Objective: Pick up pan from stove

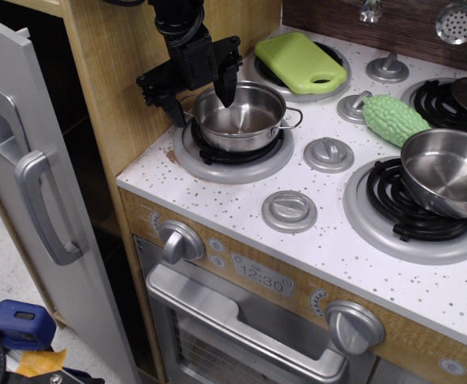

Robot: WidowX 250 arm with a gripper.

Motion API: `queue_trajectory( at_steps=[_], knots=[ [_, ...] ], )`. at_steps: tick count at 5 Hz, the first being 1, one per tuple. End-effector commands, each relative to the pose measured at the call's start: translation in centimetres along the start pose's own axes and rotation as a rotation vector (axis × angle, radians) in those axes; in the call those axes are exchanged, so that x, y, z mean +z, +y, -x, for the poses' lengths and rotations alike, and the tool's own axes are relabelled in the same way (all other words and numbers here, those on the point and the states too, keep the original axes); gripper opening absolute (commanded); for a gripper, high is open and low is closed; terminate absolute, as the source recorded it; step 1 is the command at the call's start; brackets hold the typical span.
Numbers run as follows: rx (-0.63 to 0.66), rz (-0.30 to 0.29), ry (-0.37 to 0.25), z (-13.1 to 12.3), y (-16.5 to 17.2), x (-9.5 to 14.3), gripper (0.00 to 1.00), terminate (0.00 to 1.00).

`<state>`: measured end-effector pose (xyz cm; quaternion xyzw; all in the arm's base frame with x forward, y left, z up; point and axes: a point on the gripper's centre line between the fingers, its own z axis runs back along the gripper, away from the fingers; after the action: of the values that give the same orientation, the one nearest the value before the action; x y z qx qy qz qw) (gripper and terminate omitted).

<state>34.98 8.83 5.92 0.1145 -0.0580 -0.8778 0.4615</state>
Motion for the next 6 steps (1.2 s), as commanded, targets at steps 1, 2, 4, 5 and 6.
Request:
queue_trajectory(
  at_steps=[1, 2, 4, 5, 6],
  knots=[
    [0.000, 0.000, 0.000, 0.0, 0.0, 0.0, 1.00, 0.00],
    [-0.018, -0.008, -0.007, 0.4, 0.0, -0.7, 1.00, 0.00],
    [-0.030, -0.023, -0.003, 1.0, -0.2, -2.0, 0.00, 0.00],
    [-0.031, -0.031, -0.020, 1.2, -0.2, -2.5, 0.00, 0.00],
    [-0.024, -0.032, -0.021, 1.2, -0.2, -2.5, 0.00, 0.00]
  ],
)
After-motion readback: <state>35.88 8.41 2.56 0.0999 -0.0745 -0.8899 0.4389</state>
